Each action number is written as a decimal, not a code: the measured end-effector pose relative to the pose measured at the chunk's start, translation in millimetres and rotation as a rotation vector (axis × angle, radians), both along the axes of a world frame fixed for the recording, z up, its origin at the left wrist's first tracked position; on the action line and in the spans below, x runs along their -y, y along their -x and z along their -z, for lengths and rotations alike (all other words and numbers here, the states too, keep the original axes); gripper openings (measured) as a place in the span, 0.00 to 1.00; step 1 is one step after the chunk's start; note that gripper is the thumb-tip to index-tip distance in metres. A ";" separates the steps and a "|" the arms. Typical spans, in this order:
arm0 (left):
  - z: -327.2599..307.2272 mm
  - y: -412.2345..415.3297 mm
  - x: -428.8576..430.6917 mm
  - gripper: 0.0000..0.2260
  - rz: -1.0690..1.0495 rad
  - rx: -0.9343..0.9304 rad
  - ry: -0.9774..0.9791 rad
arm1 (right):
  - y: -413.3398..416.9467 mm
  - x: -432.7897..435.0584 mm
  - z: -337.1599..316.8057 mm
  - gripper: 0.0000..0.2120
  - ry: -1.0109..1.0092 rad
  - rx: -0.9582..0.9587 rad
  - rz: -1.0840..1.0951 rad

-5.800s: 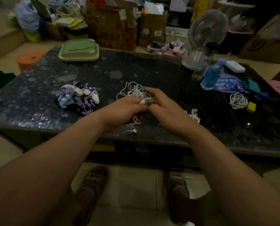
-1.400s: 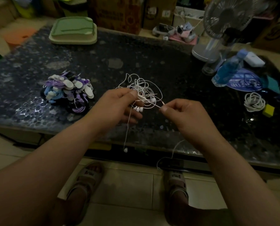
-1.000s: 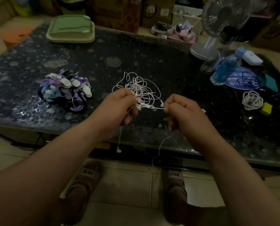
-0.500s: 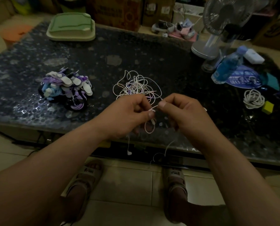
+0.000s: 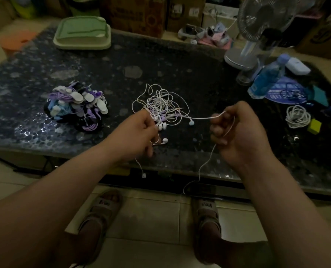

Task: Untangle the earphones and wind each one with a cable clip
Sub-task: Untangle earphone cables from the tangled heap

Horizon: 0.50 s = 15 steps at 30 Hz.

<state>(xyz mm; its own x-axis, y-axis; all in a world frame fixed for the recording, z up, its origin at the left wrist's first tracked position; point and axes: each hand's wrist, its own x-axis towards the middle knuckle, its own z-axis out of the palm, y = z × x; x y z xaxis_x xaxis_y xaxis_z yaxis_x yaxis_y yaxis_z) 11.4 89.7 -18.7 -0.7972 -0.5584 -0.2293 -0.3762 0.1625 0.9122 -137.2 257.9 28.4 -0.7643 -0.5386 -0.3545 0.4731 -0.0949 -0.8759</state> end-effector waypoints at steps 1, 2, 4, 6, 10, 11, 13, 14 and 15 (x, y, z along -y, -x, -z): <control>0.4 0.6 -0.5 0.04 -0.009 0.016 -0.014 | -1.7 0.7 -0.3 0.12 0.015 0.004 -0.007; -0.6 1.8 -1.7 0.04 -0.017 0.014 -0.039 | -3.7 1.4 -1.2 0.12 0.033 -0.002 -0.021; -4.6 4.4 -5.0 0.04 -0.027 -0.021 -0.118 | -8.4 2.7 -2.2 0.11 0.066 -0.021 -0.067; -7.8 6.6 -7.2 0.05 -0.038 -0.075 -0.248 | -11.9 3.8 -2.1 0.12 0.089 -0.013 -0.142; -9.9 7.8 -1.7 0.08 -0.085 -0.208 -0.452 | -14.4 6.6 9.1 0.16 -0.149 -0.154 -0.374; -9.8 7.4 1.1 0.08 -0.092 -0.226 -0.448 | -16.4 6.8 14.5 0.15 -0.304 -0.255 -0.440; -10.9 6.1 3.9 0.08 -0.060 -0.227 -0.390 | -21.2 7.5 23.7 0.12 -0.567 -0.409 -0.528; -11.3 5.5 3.9 0.07 -0.034 -0.218 -0.358 | -22.5 8.2 27.3 0.12 -0.648 -0.468 -0.539; -12.0 4.9 2.9 0.07 -0.009 -0.206 -0.323 | -23.7 9.4 28.7 0.12 -0.689 -0.518 -0.529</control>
